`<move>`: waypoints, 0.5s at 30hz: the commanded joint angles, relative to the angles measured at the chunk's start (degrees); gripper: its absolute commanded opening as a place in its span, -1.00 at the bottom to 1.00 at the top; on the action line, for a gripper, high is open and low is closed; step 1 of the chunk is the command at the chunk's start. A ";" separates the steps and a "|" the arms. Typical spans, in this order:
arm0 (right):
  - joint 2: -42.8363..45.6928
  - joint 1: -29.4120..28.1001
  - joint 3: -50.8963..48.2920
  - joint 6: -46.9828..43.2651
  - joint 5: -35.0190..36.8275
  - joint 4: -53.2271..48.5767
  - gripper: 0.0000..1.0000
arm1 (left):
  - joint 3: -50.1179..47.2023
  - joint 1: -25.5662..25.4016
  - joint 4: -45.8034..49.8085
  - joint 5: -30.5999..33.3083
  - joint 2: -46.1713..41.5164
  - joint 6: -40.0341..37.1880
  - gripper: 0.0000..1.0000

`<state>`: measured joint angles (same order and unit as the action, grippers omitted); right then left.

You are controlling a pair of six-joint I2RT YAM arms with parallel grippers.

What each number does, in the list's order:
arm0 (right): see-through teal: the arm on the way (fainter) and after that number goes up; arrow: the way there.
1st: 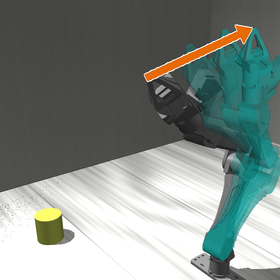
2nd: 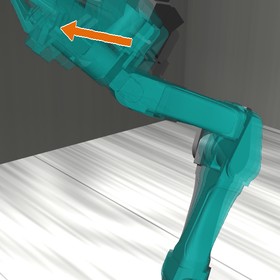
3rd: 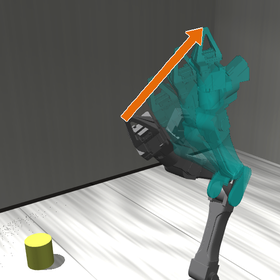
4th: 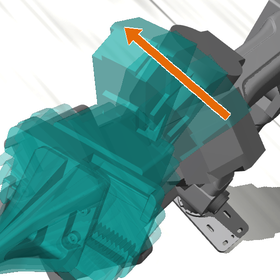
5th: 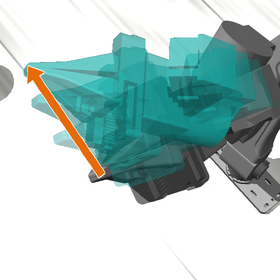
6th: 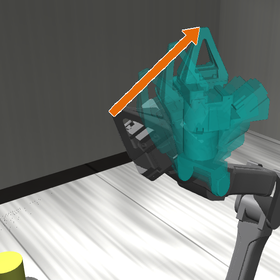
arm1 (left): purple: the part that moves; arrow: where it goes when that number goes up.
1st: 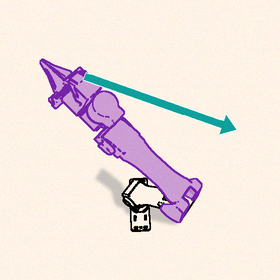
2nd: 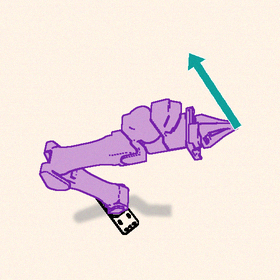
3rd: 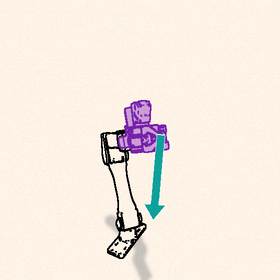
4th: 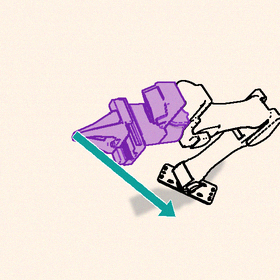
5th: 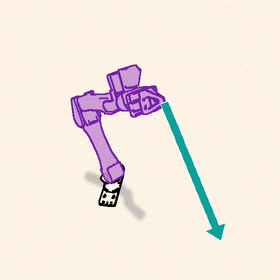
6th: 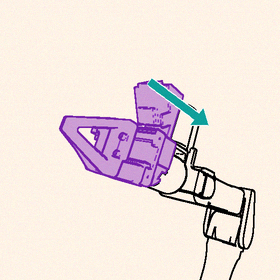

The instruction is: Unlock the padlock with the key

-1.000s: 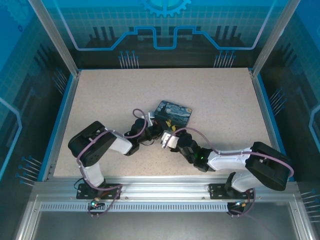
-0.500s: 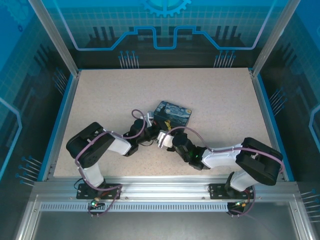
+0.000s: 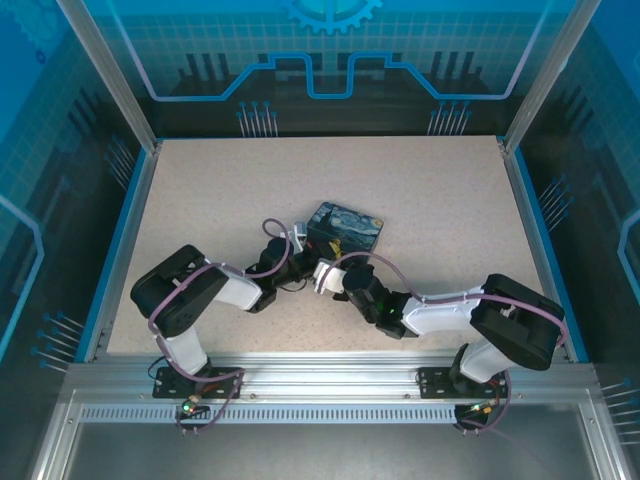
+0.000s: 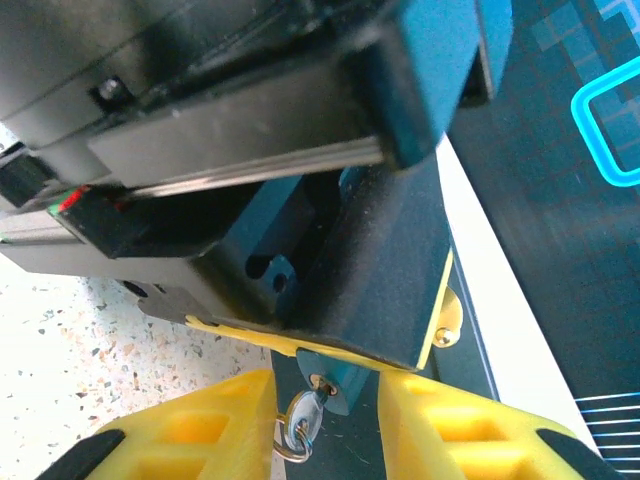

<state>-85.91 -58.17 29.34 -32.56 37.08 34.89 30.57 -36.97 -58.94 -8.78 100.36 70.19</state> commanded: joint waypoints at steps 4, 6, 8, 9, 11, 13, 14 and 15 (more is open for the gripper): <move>-0.22 0.12 0.67 -0.62 0.80 0.56 -0.36 | -0.25 0.15 -2.02 0.01 -1.83 0.10 -0.99; -0.49 0.16 0.97 -0.64 1.00 0.37 -0.42 | -0.16 0.15 -1.98 -0.10 -1.83 0.13 -0.99; -0.79 0.29 1.15 -0.66 1.51 0.39 -0.52 | -0.16 0.17 -1.89 -0.18 -1.83 0.14 -0.98; -0.92 0.28 1.26 -0.58 1.80 0.44 -0.59 | -0.22 0.15 -1.97 -0.17 -1.85 0.20 -0.98; -1.01 0.43 1.54 -0.19 2.64 0.27 -0.72 | -0.16 0.21 -2.07 -0.26 -1.74 0.28 -0.98; -0.93 0.62 1.61 0.28 3.41 0.17 -0.86 | -0.16 0.19 -2.03 -0.27 -1.74 0.28 -0.98; -0.77 0.69 1.72 0.69 4.09 0.24 -0.92 | -0.08 0.16 -2.07 -0.26 -1.66 0.31 -0.98; -0.54 0.75 1.84 1.20 4.65 0.13 -0.98 | -0.06 0.14 -2.07 -0.32 -1.73 0.31 -0.98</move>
<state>-86.39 -58.19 29.54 -32.53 37.10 34.35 30.59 -36.91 -59.11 -8.27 100.31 70.59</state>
